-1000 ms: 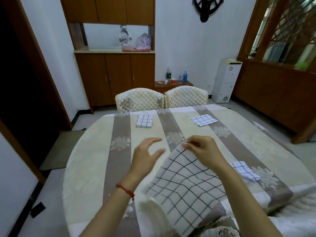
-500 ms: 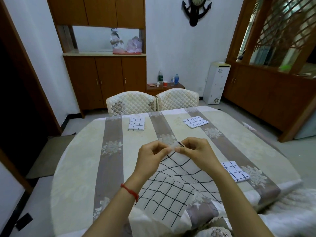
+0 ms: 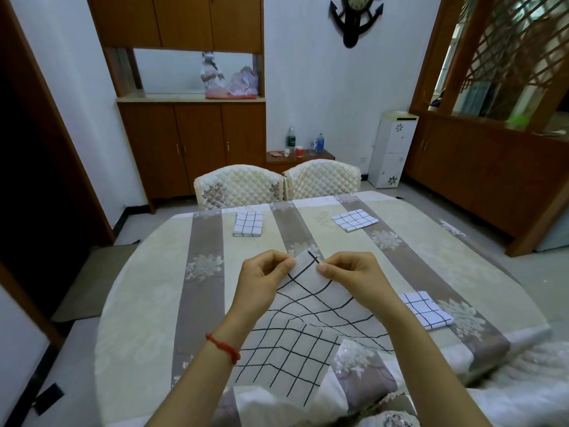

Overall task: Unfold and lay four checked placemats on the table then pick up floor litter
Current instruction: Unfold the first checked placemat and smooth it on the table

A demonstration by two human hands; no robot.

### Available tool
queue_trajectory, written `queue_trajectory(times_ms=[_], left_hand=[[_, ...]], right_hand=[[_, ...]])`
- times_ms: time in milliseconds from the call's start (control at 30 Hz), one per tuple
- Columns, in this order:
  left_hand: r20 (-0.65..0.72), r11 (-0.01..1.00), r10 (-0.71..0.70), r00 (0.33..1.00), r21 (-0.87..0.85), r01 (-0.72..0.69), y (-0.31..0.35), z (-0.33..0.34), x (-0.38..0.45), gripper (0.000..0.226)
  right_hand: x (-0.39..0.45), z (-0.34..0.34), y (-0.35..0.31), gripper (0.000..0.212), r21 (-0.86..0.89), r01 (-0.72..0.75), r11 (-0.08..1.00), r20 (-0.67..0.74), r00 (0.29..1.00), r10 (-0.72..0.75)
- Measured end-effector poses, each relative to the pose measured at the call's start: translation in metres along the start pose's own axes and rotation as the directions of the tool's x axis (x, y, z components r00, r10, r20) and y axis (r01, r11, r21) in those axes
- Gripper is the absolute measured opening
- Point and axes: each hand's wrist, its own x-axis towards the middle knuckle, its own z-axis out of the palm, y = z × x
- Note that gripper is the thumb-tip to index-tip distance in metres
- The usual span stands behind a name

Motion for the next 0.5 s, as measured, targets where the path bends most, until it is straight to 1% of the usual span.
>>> queue_trajectory(times_ms=[167,367,500], left_hand=[[-0.008,1.000,0.006,1.000,-0.014,-0.006,-0.0009,-0.0009,-0.0012,0.020],[-0.029,0.999,0.011,1.000,-0.030,-0.012,0.0037,0.0026,-0.0044,0.014],[-0.047,0.998,0.054,0.997,0.031,-0.052,0.0067,0.0041,-0.0045,0.021]], right_hand=[[-0.0009,0.0045,-0.0014,0.016,0.040,0.014,0.999,-0.014,1.000,-0.014],[-0.0022,0.0086,0.0008,0.014,0.031,0.023,0.999,-0.032,0.999,-0.022],[-0.0037,0.0096,0.0025,0.016,0.046,0.029,0.999,-0.045,0.999,-0.027]])
